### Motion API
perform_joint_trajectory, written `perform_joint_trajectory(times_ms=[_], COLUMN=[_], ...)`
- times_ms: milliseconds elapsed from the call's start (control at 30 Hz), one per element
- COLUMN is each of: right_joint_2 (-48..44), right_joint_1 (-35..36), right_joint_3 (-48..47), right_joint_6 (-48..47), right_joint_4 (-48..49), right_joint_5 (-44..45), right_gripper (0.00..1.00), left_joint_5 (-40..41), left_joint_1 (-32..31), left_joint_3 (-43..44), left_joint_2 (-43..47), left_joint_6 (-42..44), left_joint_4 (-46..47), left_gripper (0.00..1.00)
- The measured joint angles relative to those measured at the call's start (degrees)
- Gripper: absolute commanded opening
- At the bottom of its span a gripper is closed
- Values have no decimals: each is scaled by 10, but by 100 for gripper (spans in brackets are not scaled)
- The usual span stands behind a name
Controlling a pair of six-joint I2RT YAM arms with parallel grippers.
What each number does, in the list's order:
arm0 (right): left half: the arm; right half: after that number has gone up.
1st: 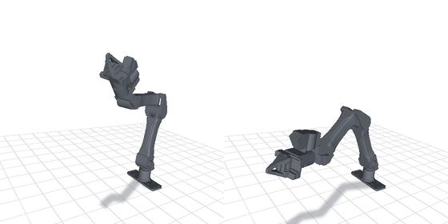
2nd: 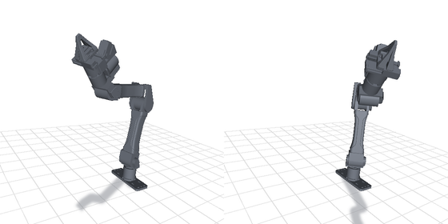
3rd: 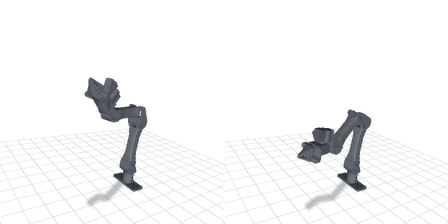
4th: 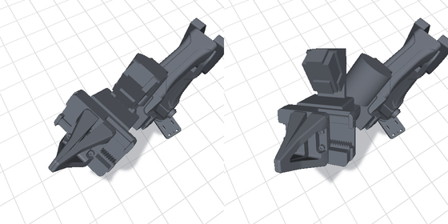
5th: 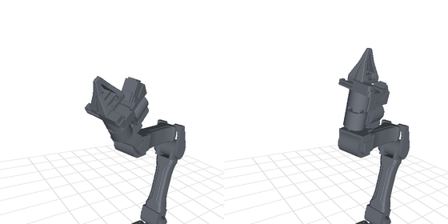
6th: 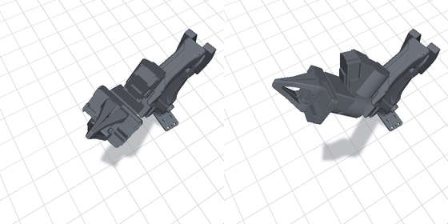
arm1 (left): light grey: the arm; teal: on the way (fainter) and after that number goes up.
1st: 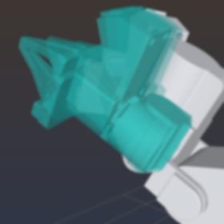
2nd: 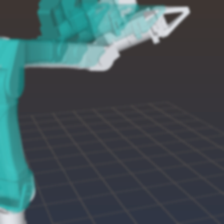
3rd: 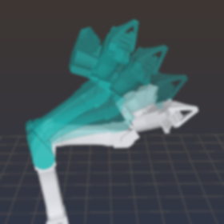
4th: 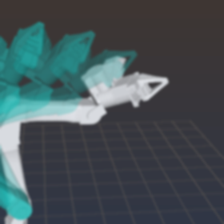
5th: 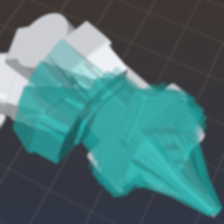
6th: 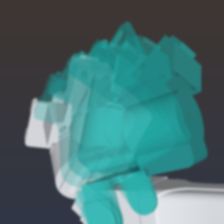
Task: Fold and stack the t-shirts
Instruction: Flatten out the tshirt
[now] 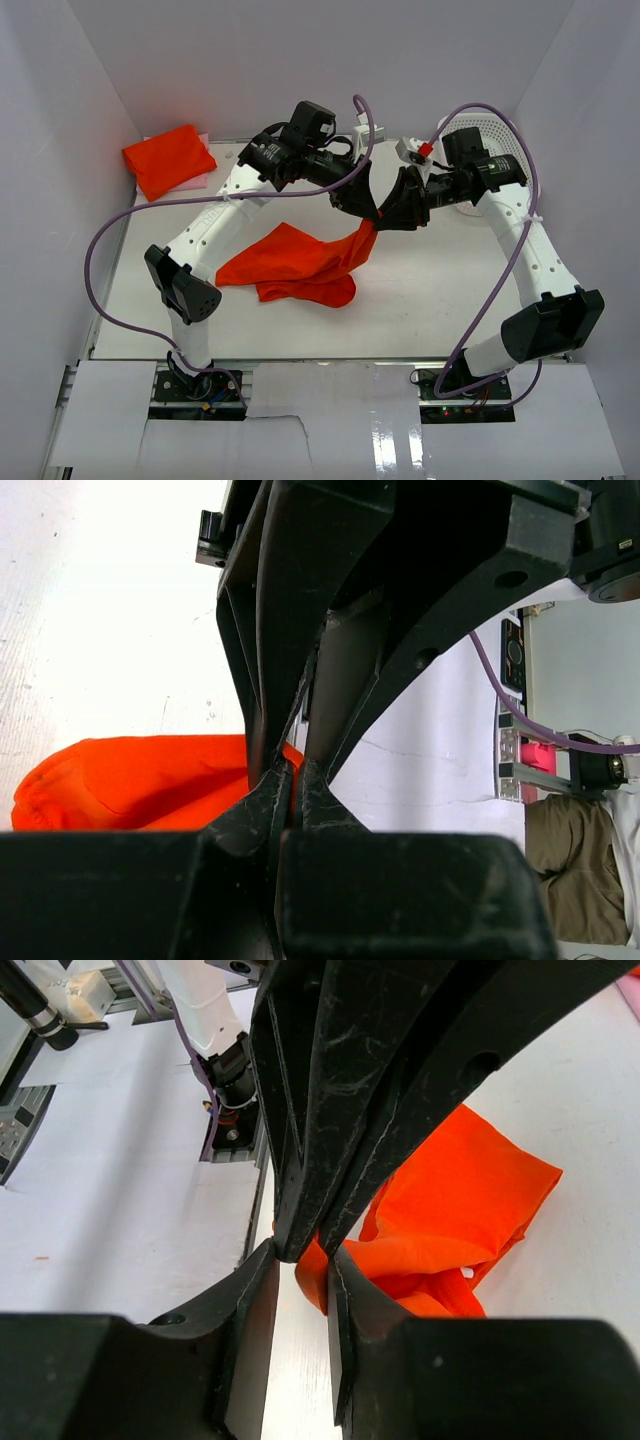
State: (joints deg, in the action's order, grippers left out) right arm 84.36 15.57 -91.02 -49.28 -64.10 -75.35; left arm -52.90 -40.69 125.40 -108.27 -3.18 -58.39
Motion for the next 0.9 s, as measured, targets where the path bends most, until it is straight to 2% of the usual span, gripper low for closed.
perform_joint_trajectory(times_ms=[133,233,467,800,900], right_joint_2=[-3,-11,-15,-24,-32], right_joint_1=[2,3,3,13,13], right_joint_3=[2,12,16,23,43], right_joint_6=[27,47,71,76,72], right_joint_4=[20,40,66,74,76], right_joint_5=[7,14,10,31,52], right_gripper=[8,8,8,8,8], left_joint_5=[1,5,41,76,84], left_joint_1=[0,1,-1,11,12], left_joint_3=[0,0,-6,-44,-82], left_joint_2=[0,0,19,74,88], left_joint_6=[4,11,19,-3,-6], left_joint_4=[1,1,9,110,125], left_gripper=[28,36,41,42,42])
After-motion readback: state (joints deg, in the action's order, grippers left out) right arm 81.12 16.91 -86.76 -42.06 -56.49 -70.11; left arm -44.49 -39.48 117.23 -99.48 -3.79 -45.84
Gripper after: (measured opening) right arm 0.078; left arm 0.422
